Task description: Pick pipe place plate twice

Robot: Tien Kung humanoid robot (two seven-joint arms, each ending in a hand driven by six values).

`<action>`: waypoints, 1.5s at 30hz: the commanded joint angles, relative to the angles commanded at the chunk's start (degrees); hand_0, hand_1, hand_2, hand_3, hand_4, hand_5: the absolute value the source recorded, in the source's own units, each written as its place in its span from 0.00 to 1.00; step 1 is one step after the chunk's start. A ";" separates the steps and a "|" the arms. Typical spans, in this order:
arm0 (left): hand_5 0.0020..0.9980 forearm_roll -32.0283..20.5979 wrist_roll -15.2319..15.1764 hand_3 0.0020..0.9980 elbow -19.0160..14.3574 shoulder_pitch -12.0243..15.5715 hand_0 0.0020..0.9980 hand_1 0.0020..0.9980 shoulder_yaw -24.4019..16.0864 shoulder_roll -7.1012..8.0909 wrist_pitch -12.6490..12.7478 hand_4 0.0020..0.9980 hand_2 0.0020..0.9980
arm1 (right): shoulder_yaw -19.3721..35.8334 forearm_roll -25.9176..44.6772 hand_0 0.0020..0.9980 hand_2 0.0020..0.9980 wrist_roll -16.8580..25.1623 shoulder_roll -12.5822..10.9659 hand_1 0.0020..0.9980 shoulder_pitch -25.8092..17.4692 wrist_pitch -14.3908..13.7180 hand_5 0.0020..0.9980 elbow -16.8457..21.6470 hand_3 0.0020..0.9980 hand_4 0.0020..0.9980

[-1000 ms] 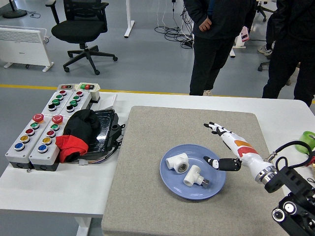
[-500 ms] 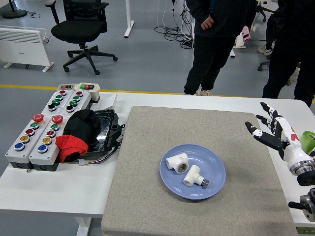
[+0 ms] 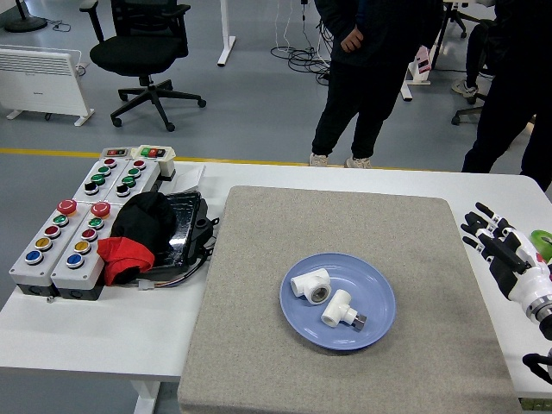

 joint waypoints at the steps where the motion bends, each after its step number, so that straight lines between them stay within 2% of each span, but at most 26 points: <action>1: 1.00 0.10 0.00 0.65 -0.01 0.01 0.74 0.75 -0.07 -0.01 -0.03 0.41 0.70 | 0.09 0.16 0.84 0.89 -0.18 -0.02 0.80 -0.06 0.21 0.60 -0.08 0.86 0.70; 24: 1.00 -0.46 -0.09 0.65 0.04 -0.19 0.74 0.75 0.22 -0.01 -0.26 0.41 0.70 | 1.17 0.81 0.84 0.88 -0.31 -0.15 0.80 -0.36 0.98 0.65 -0.43 0.85 0.67; 45: 1.00 -0.75 -0.15 0.65 0.06 -0.45 0.74 0.75 0.44 0.01 -0.38 0.41 0.70 | -0.05 3.75 0.83 0.87 4.87 0.41 0.79 -1.46 2.76 0.65 -0.77 0.85 0.66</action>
